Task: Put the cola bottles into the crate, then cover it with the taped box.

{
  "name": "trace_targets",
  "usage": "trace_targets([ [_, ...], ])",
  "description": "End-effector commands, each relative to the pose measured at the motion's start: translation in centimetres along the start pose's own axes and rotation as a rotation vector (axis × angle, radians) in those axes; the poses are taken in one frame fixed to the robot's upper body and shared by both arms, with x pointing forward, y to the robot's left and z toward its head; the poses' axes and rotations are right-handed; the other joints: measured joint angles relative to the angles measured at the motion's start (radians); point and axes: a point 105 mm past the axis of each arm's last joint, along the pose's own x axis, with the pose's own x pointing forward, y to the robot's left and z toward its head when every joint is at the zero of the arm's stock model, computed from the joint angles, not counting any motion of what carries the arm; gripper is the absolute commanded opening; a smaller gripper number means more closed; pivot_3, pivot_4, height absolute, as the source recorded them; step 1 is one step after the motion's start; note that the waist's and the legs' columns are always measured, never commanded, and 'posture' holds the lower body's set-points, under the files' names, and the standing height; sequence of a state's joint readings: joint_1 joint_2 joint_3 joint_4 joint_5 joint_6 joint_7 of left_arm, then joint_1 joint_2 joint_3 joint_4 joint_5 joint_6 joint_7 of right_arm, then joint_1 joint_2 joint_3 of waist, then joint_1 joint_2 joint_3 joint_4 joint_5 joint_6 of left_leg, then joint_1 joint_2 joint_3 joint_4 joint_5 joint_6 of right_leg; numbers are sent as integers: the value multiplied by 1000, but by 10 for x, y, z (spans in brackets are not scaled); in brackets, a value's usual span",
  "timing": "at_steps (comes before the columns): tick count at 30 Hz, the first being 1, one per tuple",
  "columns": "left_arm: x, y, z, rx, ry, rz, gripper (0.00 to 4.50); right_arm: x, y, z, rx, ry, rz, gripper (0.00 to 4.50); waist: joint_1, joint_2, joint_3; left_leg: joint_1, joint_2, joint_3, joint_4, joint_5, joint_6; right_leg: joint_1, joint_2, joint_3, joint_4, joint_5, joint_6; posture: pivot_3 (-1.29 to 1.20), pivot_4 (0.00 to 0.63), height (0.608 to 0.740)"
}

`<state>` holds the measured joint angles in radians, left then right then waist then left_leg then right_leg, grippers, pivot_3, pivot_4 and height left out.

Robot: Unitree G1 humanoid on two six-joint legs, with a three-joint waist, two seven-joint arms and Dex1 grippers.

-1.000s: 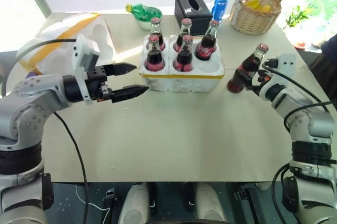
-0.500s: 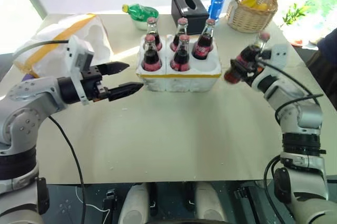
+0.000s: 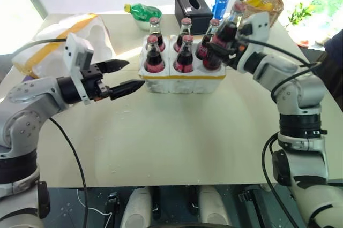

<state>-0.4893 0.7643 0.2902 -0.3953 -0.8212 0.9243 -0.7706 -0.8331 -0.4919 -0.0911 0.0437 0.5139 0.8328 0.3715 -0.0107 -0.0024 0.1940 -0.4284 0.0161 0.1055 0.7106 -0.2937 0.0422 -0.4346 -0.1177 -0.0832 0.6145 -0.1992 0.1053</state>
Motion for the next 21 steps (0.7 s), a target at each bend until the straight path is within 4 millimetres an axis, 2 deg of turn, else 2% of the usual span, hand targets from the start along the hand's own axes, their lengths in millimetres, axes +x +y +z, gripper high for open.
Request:
trace_targets([
  [1, -6, 0, 10, 44, -32, 12, 4500, -1, -3, 9, -58, -12, -22, 2838, 0, 0, 0, 0, 0, 0, 0, 0, 0, 0, 0, 0, 0, 0, 0, 0, 150, 740],
  [3, -8, 4, 8, 48, -17, 27, 4500, 4, -2, 0, -62, 30, -14, 2838, -1, 0, 0, 0, 0, 0, 0, 0, 0, 0, 0, 0, 0, 0, 0, 0, 150, 740],
  [6, -15, 11, 7, 60, 3, 60, 4500, 11, -3, -10, -76, 65, -14, 4331, -1, 0, 0, 0, 0, 0, 0, 0, 0, 0, 0, 0, 0, 0, 0, 0, 150, 740],
  [7, -19, 13, 8, 66, 12, 70, 4500, 12, -4, -11, -90, 71, -18, 4490, -2, 0, 0, 0, 0, 0, 0, 0, 0, 0, 0, 0, 0, 0, 0, 0, 150, 740],
  [10, -32, 18, 10, 95, 46, 102, 4500, 10, -6, -5, -112, 68, -21, 4490, -7, 0, 0, 0, 0, 1, 0, 0, 0, -1, 0, 0, 0, 0, 0, 0, 150, 740],
  [13, -58, 22, 19, 123, 91, 147, 4500, -5, -7, 19, -156, 39, 24, 4490, -6, 0, 0, 0, 0, 1, -1, 0, 0, -1, 1, 0, 0, 0, 0, 0, 150, 740],
  [16, -100, 28, 30, 137, 174, 227, 4500, -32, -5, 55, -206, 12, 127, 4490, -4, 1, 1, -3, 1, 1, -2, 0, 0, -6, 0, 0, -1, 0, 0, 0, 150, 740],
  [19, -144, 40, 37, 175, 276, 338, 4500, -59, -6, 81, -248, 12, 209, 4490, -5, 1, 1, -4, 0, 3, -5, 0, -1, -8, 0, 0, -2, 0, 0, 0, 150, 740],
  [21, -174, 54, 42, 189, 337, 425, 4500, -76, -3, 91, -294, 7, 290, 4490, -4, 0, 1, -3, 0, 4, -10, 1, -3, -9, -1, 0, -4, -1, -2, 0, 150, 740],
])
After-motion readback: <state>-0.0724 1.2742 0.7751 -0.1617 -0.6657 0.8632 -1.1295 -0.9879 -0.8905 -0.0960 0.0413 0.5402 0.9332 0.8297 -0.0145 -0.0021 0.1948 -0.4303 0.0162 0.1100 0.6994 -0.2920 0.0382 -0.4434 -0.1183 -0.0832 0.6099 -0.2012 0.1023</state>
